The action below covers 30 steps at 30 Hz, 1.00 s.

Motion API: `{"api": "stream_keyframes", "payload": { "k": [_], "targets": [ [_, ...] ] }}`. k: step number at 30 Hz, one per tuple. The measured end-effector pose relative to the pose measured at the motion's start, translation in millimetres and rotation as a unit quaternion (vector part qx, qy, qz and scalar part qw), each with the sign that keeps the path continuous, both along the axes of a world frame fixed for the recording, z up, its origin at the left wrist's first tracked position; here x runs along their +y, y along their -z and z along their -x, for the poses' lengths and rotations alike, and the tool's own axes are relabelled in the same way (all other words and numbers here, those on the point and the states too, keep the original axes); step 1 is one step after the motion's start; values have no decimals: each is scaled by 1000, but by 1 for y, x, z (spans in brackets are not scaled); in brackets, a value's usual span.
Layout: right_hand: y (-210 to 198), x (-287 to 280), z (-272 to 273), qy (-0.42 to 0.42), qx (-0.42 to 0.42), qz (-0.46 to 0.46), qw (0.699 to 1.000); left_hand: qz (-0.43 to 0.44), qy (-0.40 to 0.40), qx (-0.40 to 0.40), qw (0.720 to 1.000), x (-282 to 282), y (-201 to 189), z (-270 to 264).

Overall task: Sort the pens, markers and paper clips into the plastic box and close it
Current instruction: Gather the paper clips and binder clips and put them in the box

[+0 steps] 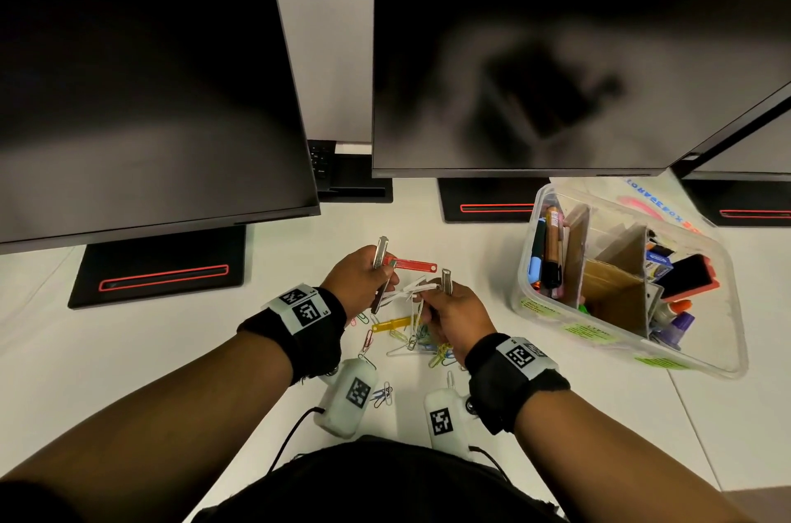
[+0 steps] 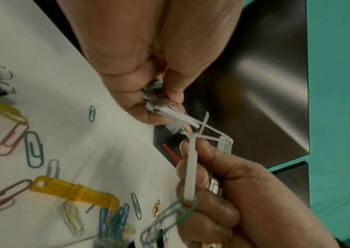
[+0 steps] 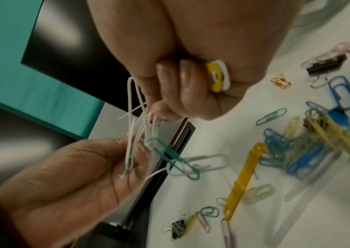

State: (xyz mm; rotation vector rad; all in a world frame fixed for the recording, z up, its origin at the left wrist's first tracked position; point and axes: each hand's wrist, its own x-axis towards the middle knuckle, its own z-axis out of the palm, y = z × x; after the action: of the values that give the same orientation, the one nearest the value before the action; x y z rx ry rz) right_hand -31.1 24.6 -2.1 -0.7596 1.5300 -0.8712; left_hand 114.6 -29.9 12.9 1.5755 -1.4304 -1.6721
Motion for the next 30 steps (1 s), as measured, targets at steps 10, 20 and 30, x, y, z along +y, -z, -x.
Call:
{"api": "stream_keyframes", "payload": {
  "k": [10,20,30],
  "targets": [
    [-1,-11,19,-150,127,49,979,-3,-33,4,999,-3,2,-5],
    [-9,-15,35,-70,104,12,992,-13,-59,19,998,-3,2,-16],
    [-19,-16,35,-137,262,36,955,3,-34,45,998,-1,-14,-2]
  ]
}}
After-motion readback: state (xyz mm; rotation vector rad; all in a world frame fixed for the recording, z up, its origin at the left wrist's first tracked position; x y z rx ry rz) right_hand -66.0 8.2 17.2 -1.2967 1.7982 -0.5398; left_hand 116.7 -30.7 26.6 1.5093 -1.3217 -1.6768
